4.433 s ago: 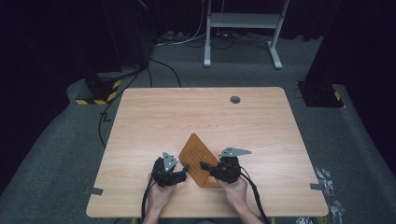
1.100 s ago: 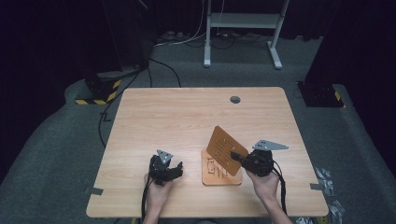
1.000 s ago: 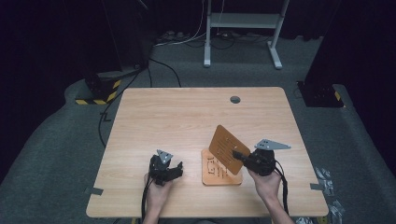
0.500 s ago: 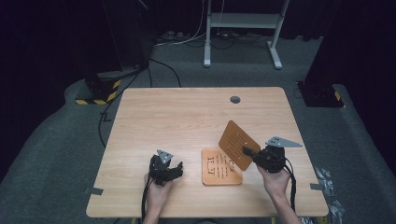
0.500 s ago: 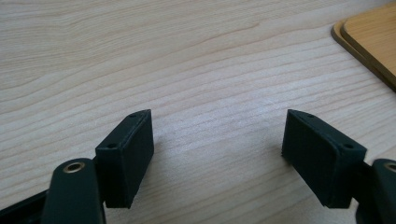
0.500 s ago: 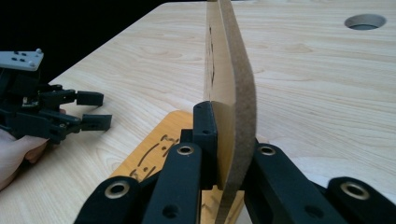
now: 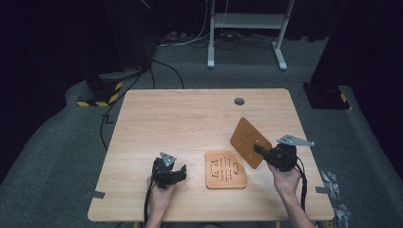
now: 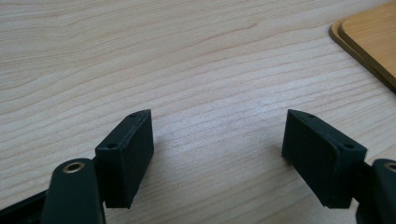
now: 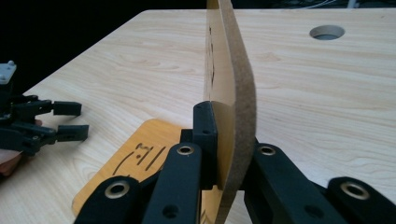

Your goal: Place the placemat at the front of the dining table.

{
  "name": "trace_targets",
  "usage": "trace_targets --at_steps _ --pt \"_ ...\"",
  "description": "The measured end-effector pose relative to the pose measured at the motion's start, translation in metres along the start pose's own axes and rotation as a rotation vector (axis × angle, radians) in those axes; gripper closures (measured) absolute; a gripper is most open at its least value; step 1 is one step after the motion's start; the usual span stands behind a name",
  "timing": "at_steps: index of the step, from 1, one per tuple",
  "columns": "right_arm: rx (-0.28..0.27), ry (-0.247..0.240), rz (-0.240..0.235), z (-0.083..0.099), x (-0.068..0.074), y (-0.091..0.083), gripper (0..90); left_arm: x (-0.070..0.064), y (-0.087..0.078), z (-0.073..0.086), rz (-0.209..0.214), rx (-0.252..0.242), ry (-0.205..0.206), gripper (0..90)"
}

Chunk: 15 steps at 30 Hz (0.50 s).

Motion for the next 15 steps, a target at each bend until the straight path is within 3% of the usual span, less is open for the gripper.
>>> trace_targets --at_steps 15 --pt "0.012 -0.017 0.055 -0.009 -0.017 0.009 86.4 0.000 0.000 0.000 0.000 0.000 0.000 24.8"
Point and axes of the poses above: each handheld gripper's, and its own axes: y roughly forward along the jaws, z roughly out of its underside, x roughly to its left, the point moved 2 cm from there along y, roughly forward along the jaws, and after that the axes turned 10 degrees about -x, right-handed, at the moved point
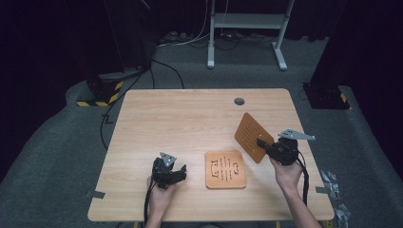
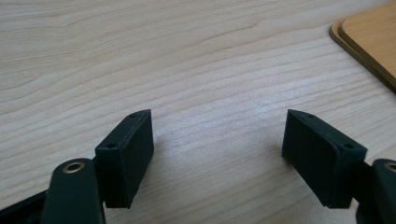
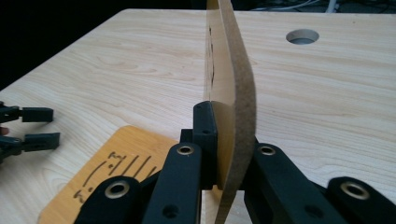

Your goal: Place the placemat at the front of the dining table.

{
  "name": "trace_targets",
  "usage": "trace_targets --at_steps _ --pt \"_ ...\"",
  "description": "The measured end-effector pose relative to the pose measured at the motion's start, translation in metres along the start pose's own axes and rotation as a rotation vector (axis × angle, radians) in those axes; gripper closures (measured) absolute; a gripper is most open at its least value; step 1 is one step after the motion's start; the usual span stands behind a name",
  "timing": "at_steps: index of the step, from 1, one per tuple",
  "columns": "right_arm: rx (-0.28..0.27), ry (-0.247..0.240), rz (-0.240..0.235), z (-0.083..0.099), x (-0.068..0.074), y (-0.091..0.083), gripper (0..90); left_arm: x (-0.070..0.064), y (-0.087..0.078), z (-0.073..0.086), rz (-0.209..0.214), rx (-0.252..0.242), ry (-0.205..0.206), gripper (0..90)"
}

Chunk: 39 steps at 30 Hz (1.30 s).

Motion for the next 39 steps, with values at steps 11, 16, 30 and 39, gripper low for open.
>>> trace_targets --at_steps 11,16,30,39 --pt "0.012 0.025 0.014 -0.002 -0.010 0.022 86.4 0.000 0.000 0.000 0.000 0.000 0.000 24.8" --pt "0.018 0.019 0.017 -0.007 -0.009 0.035 86.4 0.000 0.000 0.000 0.000 0.000 0.001 24.8" --pt "0.012 0.059 -0.014 -0.016 -0.011 0.057 86.4 0.000 0.000 0.000 0.000 0.000 0.001 24.9" --pt "0.017 0.080 0.002 -0.019 -0.013 0.072 86.3 0.000 0.000 0.000 0.000 0.000 0.001 24.9"
Point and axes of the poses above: each handheld gripper's, and its own axes: y roughly forward along the jaws, z roughly out of its underside, x roughly to its left, the point moved 2 cm from there along y, roughly forward along the jaws, and after that the axes turned 10 degrees about -x, right-handed, at the moved point
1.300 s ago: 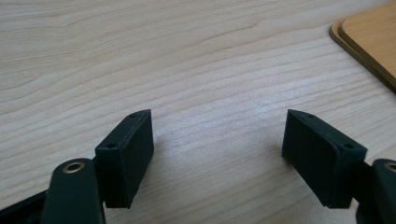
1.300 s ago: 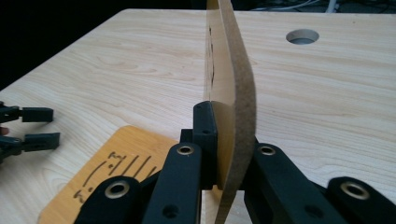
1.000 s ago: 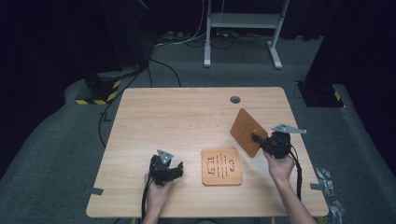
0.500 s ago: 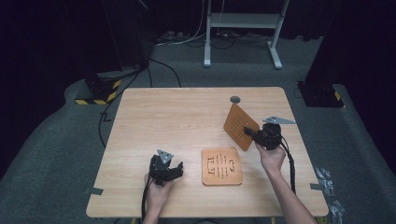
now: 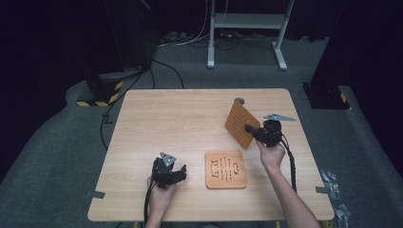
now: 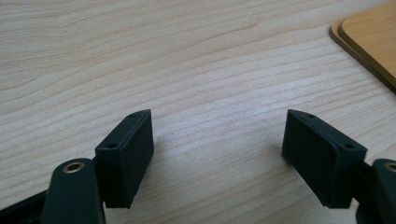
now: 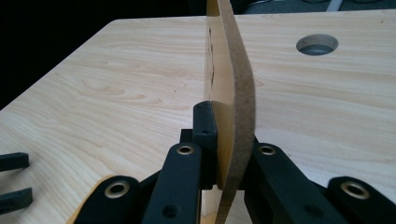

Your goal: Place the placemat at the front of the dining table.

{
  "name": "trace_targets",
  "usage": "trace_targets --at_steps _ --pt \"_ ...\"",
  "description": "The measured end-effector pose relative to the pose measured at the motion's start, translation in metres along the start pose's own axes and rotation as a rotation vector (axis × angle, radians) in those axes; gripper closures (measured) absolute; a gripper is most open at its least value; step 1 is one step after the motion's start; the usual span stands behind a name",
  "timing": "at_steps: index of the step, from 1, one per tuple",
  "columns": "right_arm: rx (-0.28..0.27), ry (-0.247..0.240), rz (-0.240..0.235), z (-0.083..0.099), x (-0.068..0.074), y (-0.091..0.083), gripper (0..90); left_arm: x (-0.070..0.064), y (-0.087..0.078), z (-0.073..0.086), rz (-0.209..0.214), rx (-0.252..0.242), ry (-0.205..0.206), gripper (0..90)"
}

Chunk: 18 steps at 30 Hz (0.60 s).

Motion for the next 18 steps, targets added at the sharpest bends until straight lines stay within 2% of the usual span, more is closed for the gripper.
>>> trace_targets --at_steps 13,18 --pt "0.021 -0.019 0.049 -0.002 0.003 0.031 86.3 0.000 0.000 0.000 0.000 0.000 0.000 24.8" --pt "0.015 -0.001 0.073 0.000 -0.001 0.037 86.3 0.000 0.000 0.000 0.000 0.000 0.000 24.9"
Point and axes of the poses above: each handheld gripper's, and its own axes: y roughly forward along the jaws, z roughly out of its underside, x roughly to its left, the point moved 2 cm from there along y, roughly forward along the jaws, and after that the axes turned 10 degrees about -x, right-handed, at the moved point
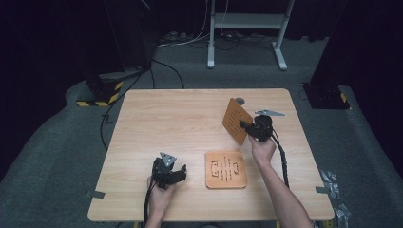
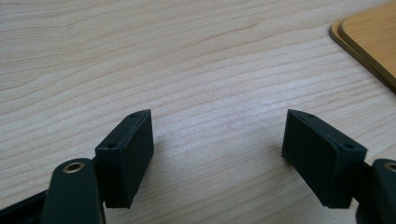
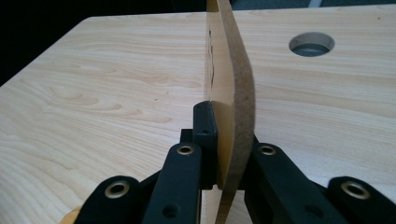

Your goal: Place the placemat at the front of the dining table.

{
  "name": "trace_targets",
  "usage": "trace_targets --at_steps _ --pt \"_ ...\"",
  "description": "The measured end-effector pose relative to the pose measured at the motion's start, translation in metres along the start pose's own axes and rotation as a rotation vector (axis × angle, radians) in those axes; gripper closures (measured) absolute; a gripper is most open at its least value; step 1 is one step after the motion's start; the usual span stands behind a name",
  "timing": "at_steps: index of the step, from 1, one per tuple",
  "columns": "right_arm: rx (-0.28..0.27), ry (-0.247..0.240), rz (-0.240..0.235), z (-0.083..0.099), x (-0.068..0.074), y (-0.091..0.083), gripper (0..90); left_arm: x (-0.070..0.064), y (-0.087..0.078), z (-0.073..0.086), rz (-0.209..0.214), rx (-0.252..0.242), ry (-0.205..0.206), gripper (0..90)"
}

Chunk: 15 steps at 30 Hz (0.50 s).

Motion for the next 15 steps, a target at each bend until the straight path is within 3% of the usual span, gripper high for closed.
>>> trace_targets --at_steps 1,6,15 --pt "-0.001 0.019 0.005 0.001 -0.002 0.002 86.3 0.000 0.000 0.000 0.000 0.000 -0.001 24.9" --pt "-0.009 0.019 0.018 0.001 -0.003 0.004 86.2 0.000 0.000 0.000 0.001 0.000 -0.002 24.9" --pt "0.006 -0.015 0.075 0.002 -0.003 0.013 84.8 0.000 0.000 0.000 0.001 0.000 -0.002 24.9"
Point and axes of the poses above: each handheld gripper's, and its own axes: y roughly forward along the jaws, z roughly out of its underside, x roughly to its left, the point moved 2 cm from there along y, roughly forward along the jaws, and after that the axes turned 10 degrees about -x, right-handed, at the moved point
